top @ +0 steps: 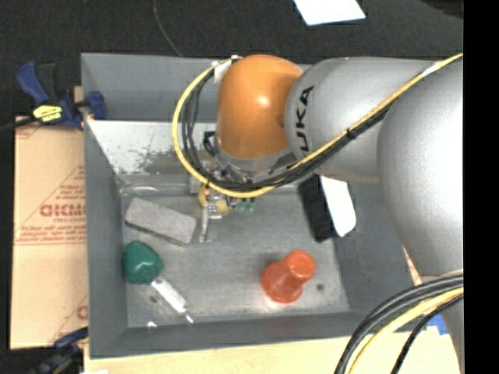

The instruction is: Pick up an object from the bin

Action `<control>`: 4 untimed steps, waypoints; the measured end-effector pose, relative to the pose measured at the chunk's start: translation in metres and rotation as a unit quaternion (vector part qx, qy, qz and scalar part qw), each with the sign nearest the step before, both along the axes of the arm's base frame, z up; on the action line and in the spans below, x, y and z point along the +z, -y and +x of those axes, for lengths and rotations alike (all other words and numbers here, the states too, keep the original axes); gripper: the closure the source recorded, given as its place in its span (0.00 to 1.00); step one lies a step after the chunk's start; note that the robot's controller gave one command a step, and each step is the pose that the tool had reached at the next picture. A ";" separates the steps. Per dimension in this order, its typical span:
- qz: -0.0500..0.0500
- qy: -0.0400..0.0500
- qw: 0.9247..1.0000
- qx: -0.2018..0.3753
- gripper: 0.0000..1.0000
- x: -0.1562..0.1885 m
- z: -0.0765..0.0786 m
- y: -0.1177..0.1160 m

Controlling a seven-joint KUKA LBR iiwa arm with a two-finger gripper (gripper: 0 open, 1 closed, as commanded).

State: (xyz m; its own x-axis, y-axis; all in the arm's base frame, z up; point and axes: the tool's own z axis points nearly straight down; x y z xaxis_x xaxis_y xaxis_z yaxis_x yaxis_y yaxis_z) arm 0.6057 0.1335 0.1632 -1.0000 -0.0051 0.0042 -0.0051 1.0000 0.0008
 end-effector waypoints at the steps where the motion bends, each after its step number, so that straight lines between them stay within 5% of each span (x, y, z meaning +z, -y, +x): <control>1: 0.000 0.003 1.000 -0.002 0.00 0.004 0.001 0.001; 2: 0.001 0.001 0.998 -0.059 0.00 -0.093 0.014 -0.020; 3: 0.002 0.011 0.999 -0.036 0.00 -0.017 0.018 -0.026; 4: 0.001 0.002 0.999 -0.052 0.00 -0.063 0.013 -0.029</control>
Offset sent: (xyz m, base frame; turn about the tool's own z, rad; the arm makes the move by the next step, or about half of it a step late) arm 0.0137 0.0197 -0.0932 0.1205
